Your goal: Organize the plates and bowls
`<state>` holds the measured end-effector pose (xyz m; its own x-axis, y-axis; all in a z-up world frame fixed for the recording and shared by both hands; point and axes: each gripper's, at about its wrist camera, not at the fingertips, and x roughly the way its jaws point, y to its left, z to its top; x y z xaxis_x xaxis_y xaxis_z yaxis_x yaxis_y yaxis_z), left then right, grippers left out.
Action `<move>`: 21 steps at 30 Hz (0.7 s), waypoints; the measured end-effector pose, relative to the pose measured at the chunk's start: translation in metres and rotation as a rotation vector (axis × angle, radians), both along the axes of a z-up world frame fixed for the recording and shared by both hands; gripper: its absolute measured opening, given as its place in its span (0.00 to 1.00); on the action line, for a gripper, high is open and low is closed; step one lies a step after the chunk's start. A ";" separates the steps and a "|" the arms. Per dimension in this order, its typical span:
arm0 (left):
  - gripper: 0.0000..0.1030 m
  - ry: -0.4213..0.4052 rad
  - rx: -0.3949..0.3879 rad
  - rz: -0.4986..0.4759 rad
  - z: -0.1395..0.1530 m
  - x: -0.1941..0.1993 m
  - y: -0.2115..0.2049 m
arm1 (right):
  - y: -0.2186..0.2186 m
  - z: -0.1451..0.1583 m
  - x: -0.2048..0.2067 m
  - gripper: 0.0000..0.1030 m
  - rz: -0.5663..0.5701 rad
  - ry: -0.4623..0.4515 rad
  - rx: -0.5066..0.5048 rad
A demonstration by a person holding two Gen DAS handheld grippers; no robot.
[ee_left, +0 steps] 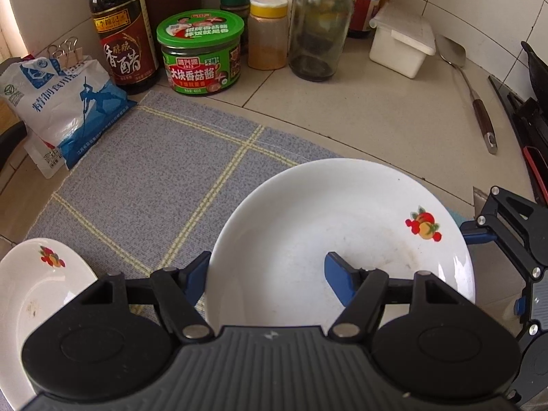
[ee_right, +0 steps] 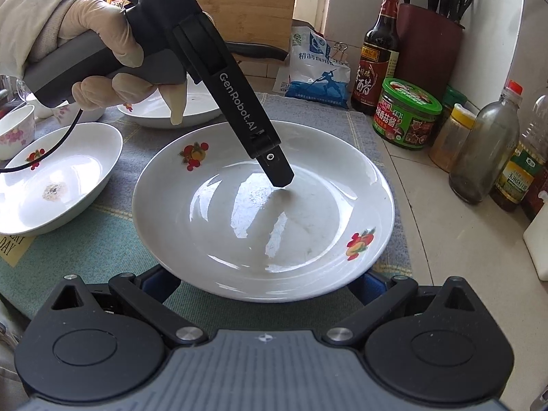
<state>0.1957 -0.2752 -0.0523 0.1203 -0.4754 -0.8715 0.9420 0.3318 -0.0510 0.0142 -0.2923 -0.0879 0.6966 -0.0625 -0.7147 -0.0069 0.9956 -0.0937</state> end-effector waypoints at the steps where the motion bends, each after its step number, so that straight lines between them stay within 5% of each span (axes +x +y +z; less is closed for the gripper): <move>1: 0.67 -0.002 -0.005 0.005 0.000 0.004 -0.002 | -0.002 0.000 0.004 1.00 0.003 -0.002 -0.007; 21: 0.68 -0.032 -0.031 0.046 -0.021 0.051 -0.038 | -0.044 -0.017 0.060 1.00 -0.002 0.021 0.024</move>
